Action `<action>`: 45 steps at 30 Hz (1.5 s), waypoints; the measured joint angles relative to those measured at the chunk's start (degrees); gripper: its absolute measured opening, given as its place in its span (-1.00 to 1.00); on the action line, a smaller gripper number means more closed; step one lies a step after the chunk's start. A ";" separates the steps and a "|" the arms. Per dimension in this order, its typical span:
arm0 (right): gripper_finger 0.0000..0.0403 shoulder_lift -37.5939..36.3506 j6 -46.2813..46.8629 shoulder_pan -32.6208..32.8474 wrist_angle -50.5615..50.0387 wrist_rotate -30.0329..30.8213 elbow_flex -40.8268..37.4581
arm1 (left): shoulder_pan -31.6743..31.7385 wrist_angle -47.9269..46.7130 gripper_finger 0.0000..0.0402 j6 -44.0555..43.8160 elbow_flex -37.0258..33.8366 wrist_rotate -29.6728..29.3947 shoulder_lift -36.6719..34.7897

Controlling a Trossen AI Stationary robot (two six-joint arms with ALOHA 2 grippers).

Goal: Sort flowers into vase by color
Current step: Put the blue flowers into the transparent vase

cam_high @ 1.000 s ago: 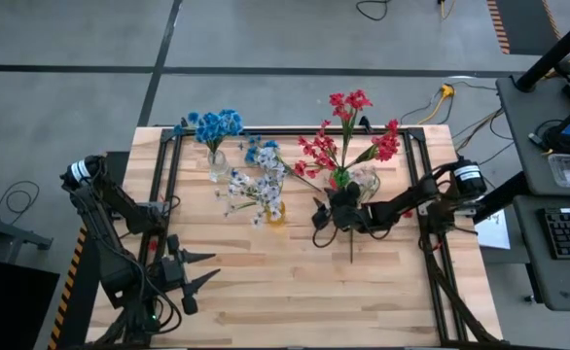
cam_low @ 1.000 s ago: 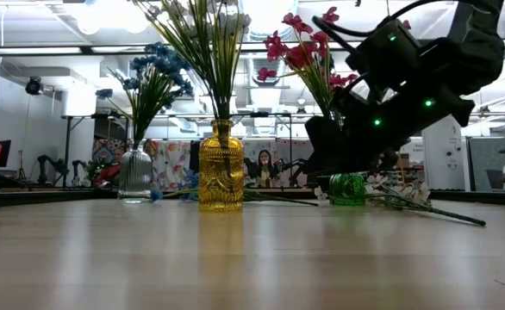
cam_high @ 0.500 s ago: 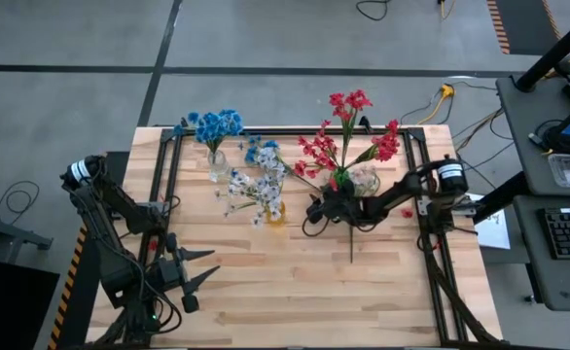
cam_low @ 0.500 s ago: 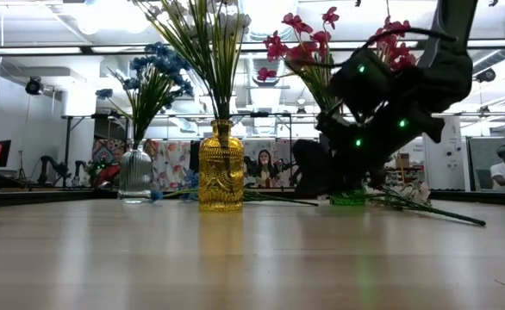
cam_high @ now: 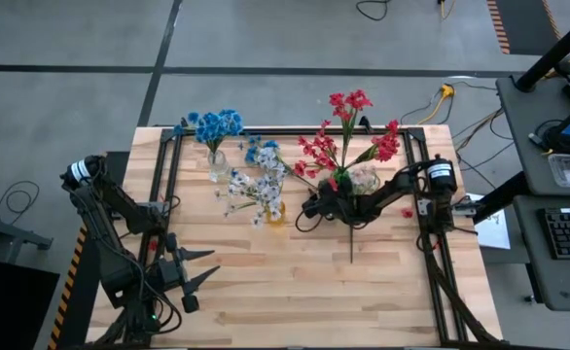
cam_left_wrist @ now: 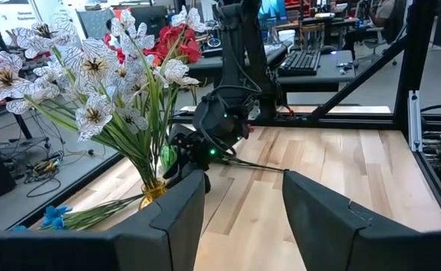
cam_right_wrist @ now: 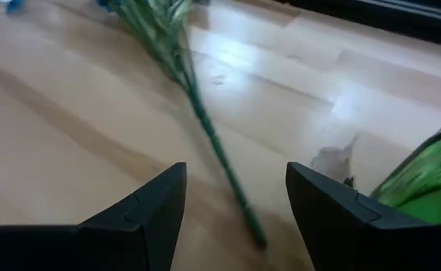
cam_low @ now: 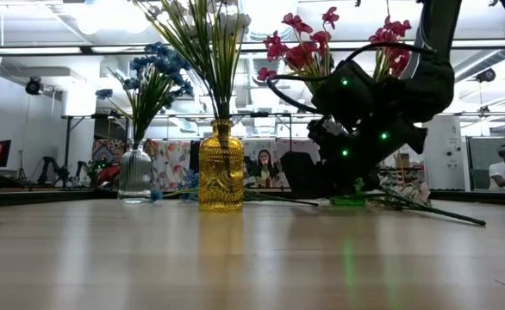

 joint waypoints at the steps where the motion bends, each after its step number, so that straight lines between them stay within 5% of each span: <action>1: 0.09 -0.05 -0.24 -0.27 -0.15 0.27 0.02 | 0.00 0.03 -0.17 0.00 0.00 0.00 -0.02; 45: 0.09 -8.07 2.20 3.16 -16.26 -10.97 -0.09 | 0.00 0.13 -0.17 0.00 0.00 0.11 -0.04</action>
